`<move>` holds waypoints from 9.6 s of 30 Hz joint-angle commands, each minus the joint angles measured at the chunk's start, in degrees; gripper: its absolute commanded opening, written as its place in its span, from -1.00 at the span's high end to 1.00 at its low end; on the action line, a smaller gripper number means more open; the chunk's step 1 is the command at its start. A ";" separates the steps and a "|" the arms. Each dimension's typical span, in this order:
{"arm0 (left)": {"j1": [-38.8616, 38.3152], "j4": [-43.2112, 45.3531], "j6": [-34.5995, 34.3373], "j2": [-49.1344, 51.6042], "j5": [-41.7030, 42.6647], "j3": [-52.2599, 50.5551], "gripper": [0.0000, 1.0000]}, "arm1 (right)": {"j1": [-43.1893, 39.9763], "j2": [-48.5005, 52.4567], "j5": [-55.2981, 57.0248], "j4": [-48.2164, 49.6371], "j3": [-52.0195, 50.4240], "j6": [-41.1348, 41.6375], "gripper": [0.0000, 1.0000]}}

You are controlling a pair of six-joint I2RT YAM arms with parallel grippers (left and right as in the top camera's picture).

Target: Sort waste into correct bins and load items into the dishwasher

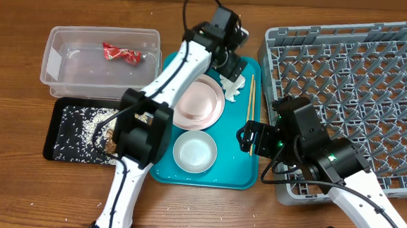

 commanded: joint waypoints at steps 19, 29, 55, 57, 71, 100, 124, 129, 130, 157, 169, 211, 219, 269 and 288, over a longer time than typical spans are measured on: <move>0.98 -4.94 -4.04 -6.93 2.40 4.15 0.92 | -0.22 -1.05 0.22 0.15 1.33 0.20 -1.00; 1.84 -10.05 -8.31 -9.88 -5.68 4.04 0.92 | -0.22 -1.05 0.39 -0.59 1.33 0.20 -1.00; 24.24 -30.21 -18.27 -23.39 -8.96 2.49 -0.91 | -0.22 -1.05 0.42 -0.50 1.33 -0.26 -0.99; 23.76 -31.91 -18.27 -24.26 -8.35 2.49 -0.91 | -0.22 -1.05 0.42 -0.70 1.31 -0.26 -1.00; 10.78 -46.88 -16.59 -29.00 -7.10 1.14 -0.49 | -0.22 -1.05 2.80 -1.36 1.31 -0.24 -1.00; 0.87 -37.05 -31.19 -62.10 -8.98 -35.95 -0.50 | -0.22 -1.05 6.45 0.81 1.31 -1.31 -0.97; -9.49 -16.85 -32.59 -61.33 0.52 -55.25 -0.64 | -10.29 -2.71 2.36 -9.42 7.52 -5.46 -1.00; -11.08 -11.52 -32.83 -61.33 0.35 -58.86 -0.61 | -10.29 -2.71 2.34 -9.88 7.52 -5.44 -0.99; -11.13 -10.73 -32.83 -61.33 0.26 -59.28 -0.61 | -10.29 -2.71 2.34 -9.73 7.52 -5.44 -1.00; -10.93 -10.54 -33.40 -61.24 -5.42 -59.43 -0.35 | -6.14 3.54 0.72 -8.46 7.48 -5.62 -0.79; -9.18 -21.20 -32.41 -68.61 -13.14 -51.01 -0.42 | -5.62 3.52 1.68 -8.24 7.48 -5.64 -0.99; 11.69 26.21 -14.32 -98.07 -2.60 -79.19 -1.00 | -5.62 3.52 1.68 -8.22 7.48 -5.64 -1.00; 12.76 29.81 -13.90 -117.68 -7.96 -93.83 -1.00 | -5.62 3.52 1.68 -8.22 7.48 -5.64 -1.00; 15.91 41.81 -14.12 -137.48 -9.03 -120.04 -1.00 | -5.62 3.52 0.83 -7.93 7.48 -4.85 -1.00; 15.91 41.81 -14.12 -137.48 -9.03 -120.04 -1.00 | 13.11 12.79 1.99 4.09 7.48 -5.86 -0.99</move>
